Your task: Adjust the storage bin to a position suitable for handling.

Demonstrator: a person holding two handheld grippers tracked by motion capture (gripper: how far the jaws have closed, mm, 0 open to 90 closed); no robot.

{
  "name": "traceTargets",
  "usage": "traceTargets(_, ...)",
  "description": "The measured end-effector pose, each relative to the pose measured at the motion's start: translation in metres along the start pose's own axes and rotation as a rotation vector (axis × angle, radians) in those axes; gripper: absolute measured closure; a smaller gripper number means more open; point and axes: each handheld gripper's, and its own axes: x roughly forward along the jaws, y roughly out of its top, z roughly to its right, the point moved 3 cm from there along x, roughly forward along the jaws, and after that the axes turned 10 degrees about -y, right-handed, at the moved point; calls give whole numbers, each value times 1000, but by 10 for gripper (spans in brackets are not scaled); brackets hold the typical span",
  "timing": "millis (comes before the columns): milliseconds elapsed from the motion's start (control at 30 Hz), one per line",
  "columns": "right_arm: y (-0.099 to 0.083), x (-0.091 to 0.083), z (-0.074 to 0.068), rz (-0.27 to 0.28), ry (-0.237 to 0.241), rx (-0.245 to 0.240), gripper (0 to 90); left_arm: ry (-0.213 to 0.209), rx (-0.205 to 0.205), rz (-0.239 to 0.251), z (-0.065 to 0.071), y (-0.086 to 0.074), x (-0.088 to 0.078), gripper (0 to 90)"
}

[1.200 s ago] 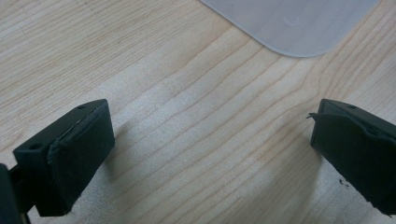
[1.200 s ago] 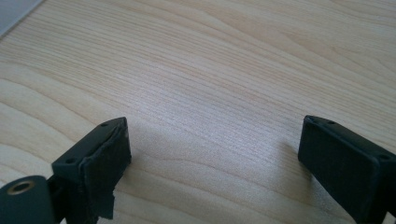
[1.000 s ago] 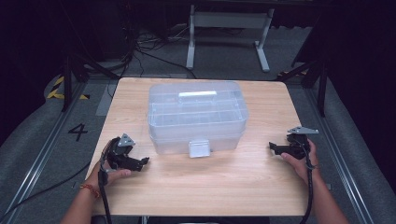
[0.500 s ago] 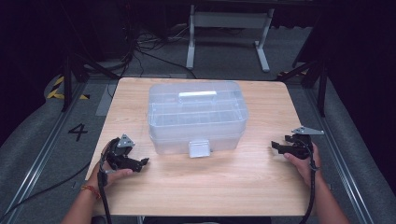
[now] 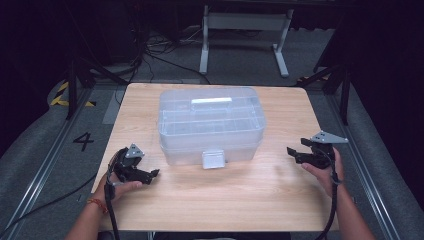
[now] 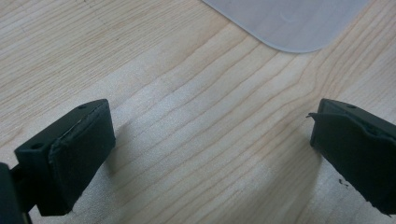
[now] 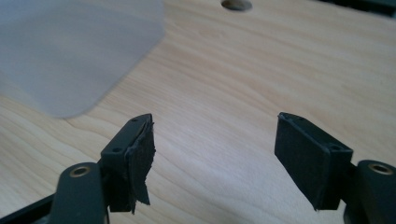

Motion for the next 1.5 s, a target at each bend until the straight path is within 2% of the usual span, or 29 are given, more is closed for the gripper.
traceTargets(33,8,-6,-2,28,2,-11,305,0,0,0,0,0,0,4)
traceTargets(100,13,-9,-4,45,10,-10,309,2,-4,1,0,0,0,4)
traceTargets(267,37,-23,-9,103,20,-46,315,0,-10,2,1,0,0,5)
traceTargets(400,48,-27,-11,123,23,-57,317,0,-10,3,1,0,0,5)
traceTargets(1100,100,-37,-31,184,60,-136,324,0,-11,3,1,0,0,5)
traceTargets(1200,115,-37,-39,195,68,-164,325,1,-10,3,1,0,0,5)
traceTargets(1500,133,-31,-55,200,84,-196,326,1,-10,3,1,0,0,5)
